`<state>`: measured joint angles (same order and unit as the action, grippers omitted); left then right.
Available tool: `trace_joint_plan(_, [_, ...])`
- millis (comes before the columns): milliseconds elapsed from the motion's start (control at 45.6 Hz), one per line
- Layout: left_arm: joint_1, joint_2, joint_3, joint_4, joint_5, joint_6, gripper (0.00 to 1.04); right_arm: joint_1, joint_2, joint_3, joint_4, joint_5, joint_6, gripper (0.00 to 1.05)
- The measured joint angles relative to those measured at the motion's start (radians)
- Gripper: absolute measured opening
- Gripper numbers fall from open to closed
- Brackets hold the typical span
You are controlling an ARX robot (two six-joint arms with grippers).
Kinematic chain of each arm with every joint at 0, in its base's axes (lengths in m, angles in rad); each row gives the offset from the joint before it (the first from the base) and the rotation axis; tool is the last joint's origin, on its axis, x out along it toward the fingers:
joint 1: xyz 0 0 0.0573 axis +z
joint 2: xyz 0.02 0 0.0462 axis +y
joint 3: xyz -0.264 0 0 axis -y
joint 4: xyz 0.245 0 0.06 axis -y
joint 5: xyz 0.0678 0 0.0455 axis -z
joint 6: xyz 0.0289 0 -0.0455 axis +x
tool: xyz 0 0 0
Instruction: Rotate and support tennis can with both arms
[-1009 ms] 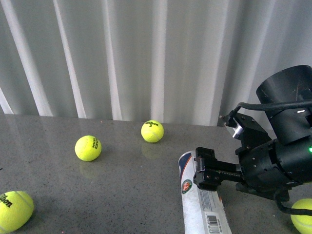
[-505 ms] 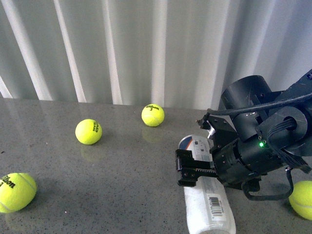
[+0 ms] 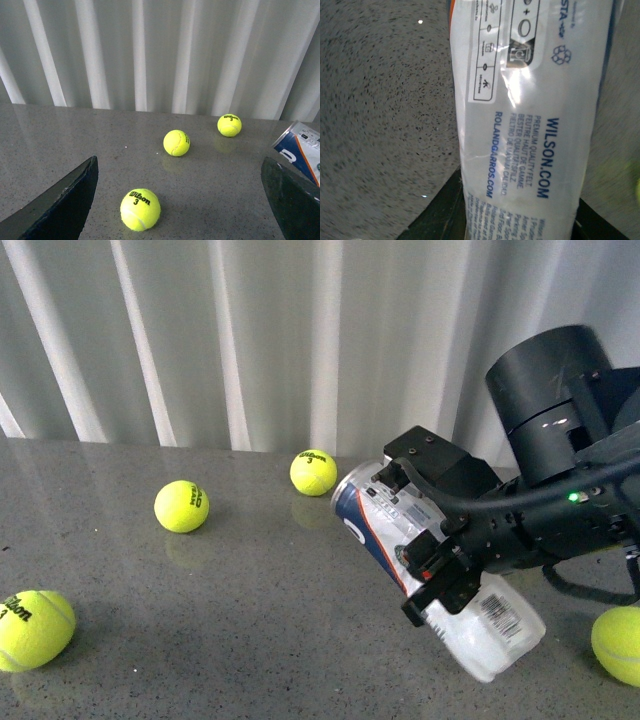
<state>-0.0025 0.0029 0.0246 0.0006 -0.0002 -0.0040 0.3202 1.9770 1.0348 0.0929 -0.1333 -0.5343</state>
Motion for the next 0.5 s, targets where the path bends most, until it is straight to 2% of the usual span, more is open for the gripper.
trace_joint_plan(88, [0.0,0.0,0.0,0.0,0.0,0.0,0.98,-0.007,-0.031,-0.006,0.001,-0.044,-0.219,0.28])
trace_joint_plan(110, [0.0,0.0,0.0,0.0,0.0,0.0,0.98,-0.008,-0.035,-0.006,0.0,-0.049,-0.237,0.27])
trace_joint_plan(132, [0.0,0.0,0.0,0.0,0.0,0.0,0.98,-0.012,-0.044,-0.003,-0.016,-0.079,-0.341,0.24])
trace_joint_plan(241, [0.0,0.0,0.0,0.0,0.0,0.0,0.98,-0.015,-0.053,0.011,-0.058,-0.102,-0.559,0.19])
trace_joint_plan(329, [0.0,0.0,0.0,0.0,0.0,0.0,0.98,-0.016,-0.036,0.024,-0.049,-0.106,-0.8,0.14])
trace_joint_plan(417, [0.0,0.0,0.0,0.0,0.0,0.0,0.98,-0.014,-0.004,0.034,-0.018,-0.113,-0.922,0.1])
trace_joint_plan(505, [0.0,0.0,0.0,0.0,0.0,0.0,0.98,-0.005,0.034,0.05,-0.014,-0.114,-0.982,0.09])
